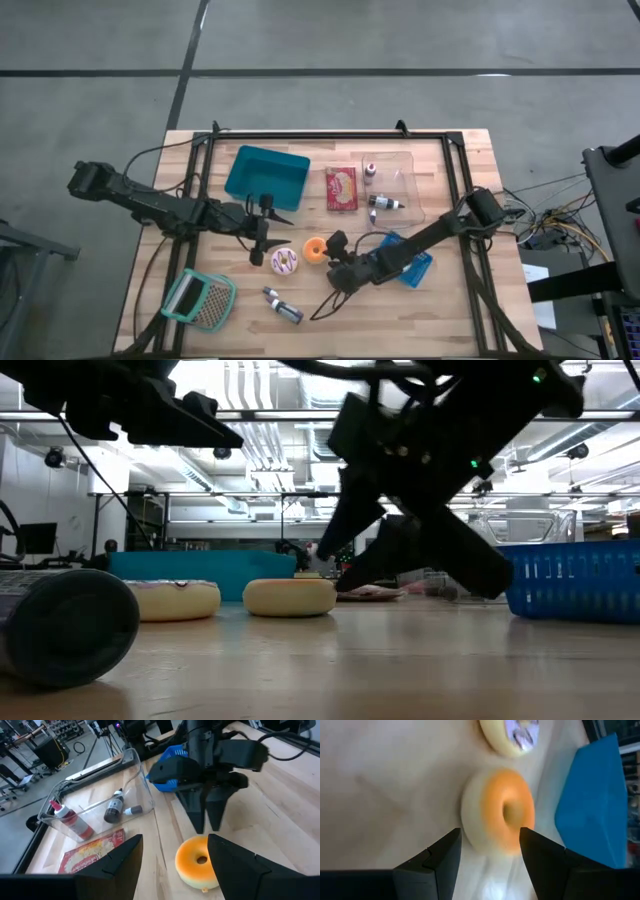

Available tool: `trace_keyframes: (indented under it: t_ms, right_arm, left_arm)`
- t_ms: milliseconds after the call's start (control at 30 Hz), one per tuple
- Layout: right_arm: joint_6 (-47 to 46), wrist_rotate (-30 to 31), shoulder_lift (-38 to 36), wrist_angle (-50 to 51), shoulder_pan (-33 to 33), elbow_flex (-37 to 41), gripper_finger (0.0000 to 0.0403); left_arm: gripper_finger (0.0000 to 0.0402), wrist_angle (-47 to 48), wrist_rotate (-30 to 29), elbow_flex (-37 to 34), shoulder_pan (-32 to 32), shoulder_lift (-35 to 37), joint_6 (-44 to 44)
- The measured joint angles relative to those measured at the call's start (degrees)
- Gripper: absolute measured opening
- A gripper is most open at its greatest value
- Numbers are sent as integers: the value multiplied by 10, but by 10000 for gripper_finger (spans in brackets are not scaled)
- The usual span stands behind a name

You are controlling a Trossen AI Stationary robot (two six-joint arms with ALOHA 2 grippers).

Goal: Pick & Place Food Item
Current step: Put the orange doughnut into the blue bin

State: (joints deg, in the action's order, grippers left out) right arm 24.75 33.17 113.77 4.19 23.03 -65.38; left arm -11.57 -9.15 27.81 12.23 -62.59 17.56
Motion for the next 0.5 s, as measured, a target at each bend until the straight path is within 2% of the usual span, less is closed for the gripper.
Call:
trace_keyframes:
  t_ms: [333, 500]
  right_arm:
    - [21, -3, 15, -4, -5, -12, 196]
    - [25, -25, 15, -5, -9, -12, 196]
  left_arm:
    - [227, 0, 1, 0, 0, -2, -1]
    - [227, 0, 1, 0, 0, -2, -2]
